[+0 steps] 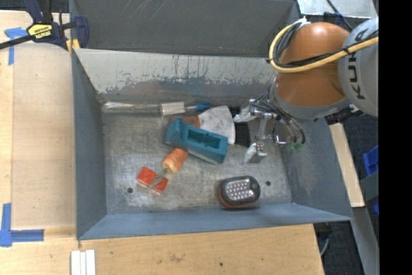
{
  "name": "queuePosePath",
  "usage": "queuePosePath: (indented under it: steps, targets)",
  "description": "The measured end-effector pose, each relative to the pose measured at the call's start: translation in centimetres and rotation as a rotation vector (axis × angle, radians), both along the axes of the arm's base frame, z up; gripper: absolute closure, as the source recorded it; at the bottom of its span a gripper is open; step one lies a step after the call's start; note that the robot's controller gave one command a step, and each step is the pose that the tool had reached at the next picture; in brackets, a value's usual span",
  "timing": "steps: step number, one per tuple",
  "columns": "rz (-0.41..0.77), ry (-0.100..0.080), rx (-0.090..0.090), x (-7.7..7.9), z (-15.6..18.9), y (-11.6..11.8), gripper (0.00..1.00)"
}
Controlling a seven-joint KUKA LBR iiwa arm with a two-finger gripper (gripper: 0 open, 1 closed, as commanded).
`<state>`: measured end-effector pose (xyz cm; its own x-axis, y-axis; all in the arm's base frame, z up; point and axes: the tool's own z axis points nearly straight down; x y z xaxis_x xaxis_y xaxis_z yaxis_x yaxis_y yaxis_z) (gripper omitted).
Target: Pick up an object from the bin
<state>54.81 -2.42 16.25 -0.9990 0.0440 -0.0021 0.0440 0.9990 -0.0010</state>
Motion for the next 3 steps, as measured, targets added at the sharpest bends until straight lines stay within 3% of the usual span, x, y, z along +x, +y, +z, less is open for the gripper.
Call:
queuePosePath:
  steps: [1,2,3]
  targets:
    - [0.2,-0.001,0.004,-1.5,-1.0,1.6,0.0]
    - [-0.053,0.002,0.0,2.8,1.7,2.0,0.0]
    - [-0.072,-0.006,0.002,4.3,2.2,4.0,0.0]
